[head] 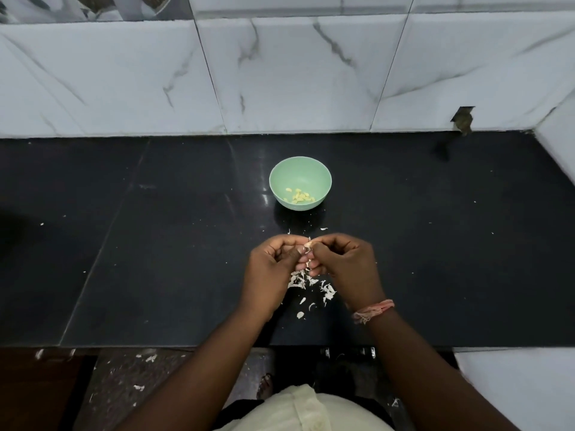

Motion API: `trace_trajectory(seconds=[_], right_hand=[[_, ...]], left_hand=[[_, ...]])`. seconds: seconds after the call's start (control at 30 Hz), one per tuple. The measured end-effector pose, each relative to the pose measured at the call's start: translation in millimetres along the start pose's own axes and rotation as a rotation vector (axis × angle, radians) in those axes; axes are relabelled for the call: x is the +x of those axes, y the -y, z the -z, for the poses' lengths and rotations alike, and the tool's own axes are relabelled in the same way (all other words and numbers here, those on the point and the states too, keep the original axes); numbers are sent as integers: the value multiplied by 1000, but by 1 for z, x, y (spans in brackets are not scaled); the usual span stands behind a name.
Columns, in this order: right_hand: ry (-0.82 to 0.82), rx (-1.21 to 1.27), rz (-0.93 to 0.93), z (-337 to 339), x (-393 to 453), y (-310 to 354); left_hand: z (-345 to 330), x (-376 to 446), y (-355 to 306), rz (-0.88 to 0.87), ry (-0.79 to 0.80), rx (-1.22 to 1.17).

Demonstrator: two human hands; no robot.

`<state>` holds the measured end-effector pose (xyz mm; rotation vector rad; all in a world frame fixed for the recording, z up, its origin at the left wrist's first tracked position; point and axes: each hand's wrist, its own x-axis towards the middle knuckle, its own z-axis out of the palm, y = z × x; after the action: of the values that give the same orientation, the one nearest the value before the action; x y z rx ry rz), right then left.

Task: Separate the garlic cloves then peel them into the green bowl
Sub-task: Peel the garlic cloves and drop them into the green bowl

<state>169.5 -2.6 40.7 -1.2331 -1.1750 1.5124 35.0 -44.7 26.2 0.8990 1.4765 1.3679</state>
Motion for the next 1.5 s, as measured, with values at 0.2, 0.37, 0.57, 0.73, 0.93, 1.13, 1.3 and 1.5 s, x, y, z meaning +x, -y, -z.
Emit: trace_trajectory(seconds=[0.2,0.37,0.57,0.73,0.93,1.13,1.3,1.5], right_hand=[[-20,132,-39,-11,-9,-1],[-38,124,-52,-9,-7,-1],[-7,28,-33,6,2,2],[-21,47,-101,16,10,-2],[-49,49,-149,26,18,-9],[-84,57,-161,27,22,-9],[-98,-201,-51,31,30,-12],[-139,-287,15,35,30,-6]], left_hand=[[4,-1,-1,-60,-30,29],[-7,-1,3,29,-22,-91],[-21,6,6,203,-4,-408],[-35,6,10,317,-46,-627],[-44,6,7,390,-72,-755],[-51,11,8,397,-126,-763],[-53,15,10,382,-152,-755],[-56,16,10,366,-134,-738]])
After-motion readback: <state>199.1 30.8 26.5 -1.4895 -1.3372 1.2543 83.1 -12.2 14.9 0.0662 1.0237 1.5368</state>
